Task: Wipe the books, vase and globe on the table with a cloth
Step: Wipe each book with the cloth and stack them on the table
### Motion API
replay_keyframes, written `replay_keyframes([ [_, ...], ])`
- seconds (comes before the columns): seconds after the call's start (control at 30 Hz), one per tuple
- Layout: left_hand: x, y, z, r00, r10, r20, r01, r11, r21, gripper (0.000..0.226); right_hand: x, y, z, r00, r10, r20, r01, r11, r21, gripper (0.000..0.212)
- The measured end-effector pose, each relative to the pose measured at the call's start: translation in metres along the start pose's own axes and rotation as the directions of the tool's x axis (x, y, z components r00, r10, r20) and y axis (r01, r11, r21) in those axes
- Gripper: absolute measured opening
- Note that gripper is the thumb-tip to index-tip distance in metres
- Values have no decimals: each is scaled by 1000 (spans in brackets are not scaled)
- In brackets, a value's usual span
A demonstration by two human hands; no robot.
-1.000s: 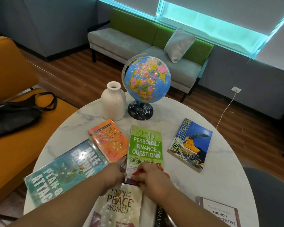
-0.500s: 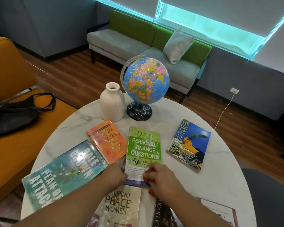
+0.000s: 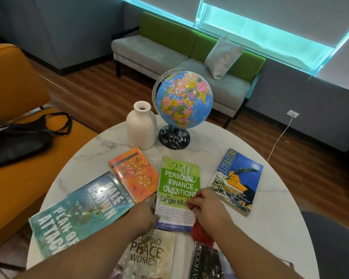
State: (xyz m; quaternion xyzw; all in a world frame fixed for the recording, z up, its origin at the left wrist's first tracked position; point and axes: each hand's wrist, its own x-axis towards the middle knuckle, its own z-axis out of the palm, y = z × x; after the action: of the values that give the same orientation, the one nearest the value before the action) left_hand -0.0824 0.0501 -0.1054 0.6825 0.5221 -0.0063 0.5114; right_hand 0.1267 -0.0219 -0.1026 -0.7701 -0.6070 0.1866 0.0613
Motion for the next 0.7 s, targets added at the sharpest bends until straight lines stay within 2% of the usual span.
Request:
replay_keyframes([
  [0.1, 1, -1, 0, 1000, 6, 0, -6, 1000, 1, 63, -1, -5, 2, 993, -77, 86, 79, 997, -24, 33],
  [0.23, 3, -1, 0, 1000, 5, 5, -5, 1000, -7, 63, 11, -6, -2, 1000, 18, 13, -18, 1000, 12, 27],
  [0.4, 3, -1, 0, 1000, -2, 14, 2, 999, -32, 64, 7, -12, -2, 995, -49, 83, 47, 999, 25, 28],
  [0.53, 3, 0, 1, 1000, -11, 22, 12, 999, -32, 63, 12, -15, -4, 999, -6, 34, 6, 1000, -14, 28],
  [0.63, 2, 1, 0, 1000, -12, 28, 13, 999, -45, 63, 6, -20, 2, 991, -91, 98, 91, 996, 10, 30],
  [0.7, 1, 2, 0, 1000, -9, 29, 10, 999, -45, 64, 6, -16, 0, 991, -86, 99, 82, 995, 48, 27],
])
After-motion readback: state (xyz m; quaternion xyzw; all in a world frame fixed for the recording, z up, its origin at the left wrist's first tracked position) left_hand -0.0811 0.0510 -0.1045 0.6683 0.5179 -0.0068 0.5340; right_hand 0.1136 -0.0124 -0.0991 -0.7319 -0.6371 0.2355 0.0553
